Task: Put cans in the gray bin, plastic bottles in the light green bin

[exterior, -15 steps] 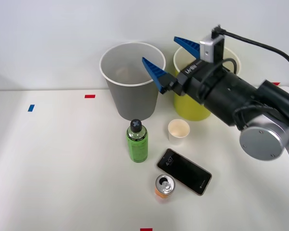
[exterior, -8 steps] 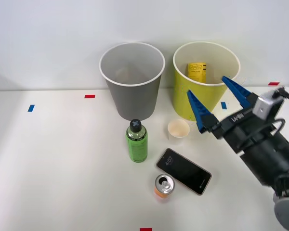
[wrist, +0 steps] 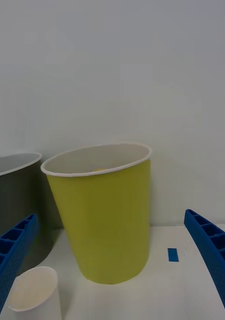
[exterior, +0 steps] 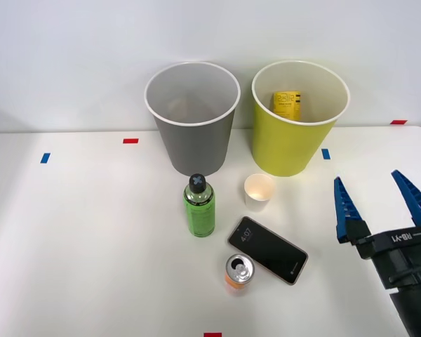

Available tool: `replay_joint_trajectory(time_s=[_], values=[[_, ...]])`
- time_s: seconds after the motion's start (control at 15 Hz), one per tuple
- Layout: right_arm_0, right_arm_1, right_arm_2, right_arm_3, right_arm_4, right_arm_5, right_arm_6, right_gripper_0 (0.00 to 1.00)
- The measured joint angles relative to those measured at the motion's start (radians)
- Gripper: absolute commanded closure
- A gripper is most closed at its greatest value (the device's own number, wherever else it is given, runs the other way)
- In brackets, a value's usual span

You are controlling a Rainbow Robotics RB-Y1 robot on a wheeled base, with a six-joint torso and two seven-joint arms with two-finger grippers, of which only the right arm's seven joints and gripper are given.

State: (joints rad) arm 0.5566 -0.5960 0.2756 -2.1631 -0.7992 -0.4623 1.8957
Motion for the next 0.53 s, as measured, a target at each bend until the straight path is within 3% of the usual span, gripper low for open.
replay_joint_trajectory(time_s=[0.2,0.53], values=[[0.086,0.17,-0.019,0.0,0.128,0.017,-0.009,0.0],[0.135,0.216,-0.025,0.002,0.182,0.052,-0.018,0.0]])
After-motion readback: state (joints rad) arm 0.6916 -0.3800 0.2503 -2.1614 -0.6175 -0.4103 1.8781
